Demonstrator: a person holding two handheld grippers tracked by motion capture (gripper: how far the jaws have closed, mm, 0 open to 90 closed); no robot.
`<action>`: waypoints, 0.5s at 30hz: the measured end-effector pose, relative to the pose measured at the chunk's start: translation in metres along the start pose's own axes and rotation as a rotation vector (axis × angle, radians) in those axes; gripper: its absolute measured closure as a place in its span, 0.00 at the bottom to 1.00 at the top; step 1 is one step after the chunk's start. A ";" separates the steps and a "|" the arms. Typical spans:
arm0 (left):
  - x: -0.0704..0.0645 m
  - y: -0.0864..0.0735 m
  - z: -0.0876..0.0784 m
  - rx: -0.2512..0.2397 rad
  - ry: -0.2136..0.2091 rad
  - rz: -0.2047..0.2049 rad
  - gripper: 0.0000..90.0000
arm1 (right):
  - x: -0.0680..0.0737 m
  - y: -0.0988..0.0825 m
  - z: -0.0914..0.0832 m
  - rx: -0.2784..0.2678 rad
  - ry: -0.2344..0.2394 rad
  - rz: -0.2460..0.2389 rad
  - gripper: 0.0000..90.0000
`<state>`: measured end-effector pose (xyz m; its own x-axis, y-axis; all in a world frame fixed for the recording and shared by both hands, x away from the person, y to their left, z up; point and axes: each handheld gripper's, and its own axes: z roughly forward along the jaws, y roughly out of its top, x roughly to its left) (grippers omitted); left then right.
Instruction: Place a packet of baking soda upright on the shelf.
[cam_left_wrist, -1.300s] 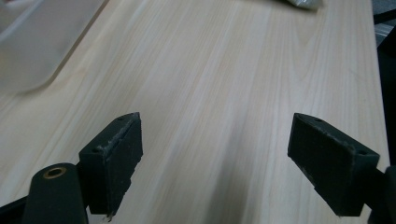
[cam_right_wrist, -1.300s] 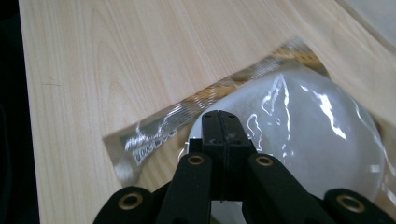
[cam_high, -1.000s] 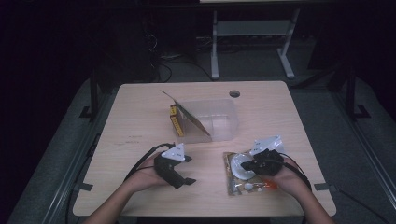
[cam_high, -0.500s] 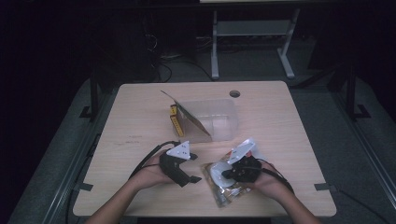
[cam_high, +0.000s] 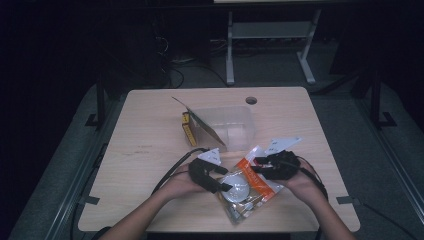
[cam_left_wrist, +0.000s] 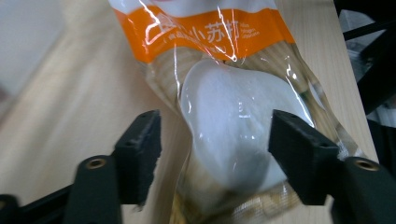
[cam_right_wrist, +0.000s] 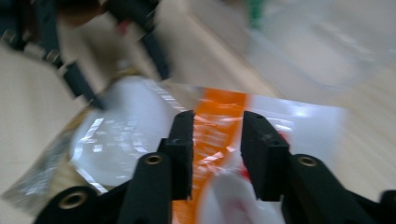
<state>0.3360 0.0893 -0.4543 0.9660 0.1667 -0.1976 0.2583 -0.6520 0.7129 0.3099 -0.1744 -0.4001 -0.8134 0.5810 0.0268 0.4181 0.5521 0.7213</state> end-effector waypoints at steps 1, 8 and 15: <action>0.002 0.000 0.002 -0.006 -0.023 -0.020 0.43 | -0.006 -0.001 -0.004 -0.004 -0.009 0.013 0.65; 0.010 0.001 0.008 -0.005 -0.106 -0.046 0.82 | -0.042 -0.011 -0.019 -0.012 0.007 0.155 0.46; 0.000 0.006 -0.002 -0.031 -0.062 0.065 0.99 | -0.044 -0.016 -0.021 -0.028 0.121 0.148 0.42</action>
<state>0.3374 0.0873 -0.4488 0.9785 0.0780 -0.1909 0.1963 -0.6365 0.7459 0.3307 -0.2213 -0.3984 -0.7870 0.5780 0.2157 0.5270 0.4480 0.7222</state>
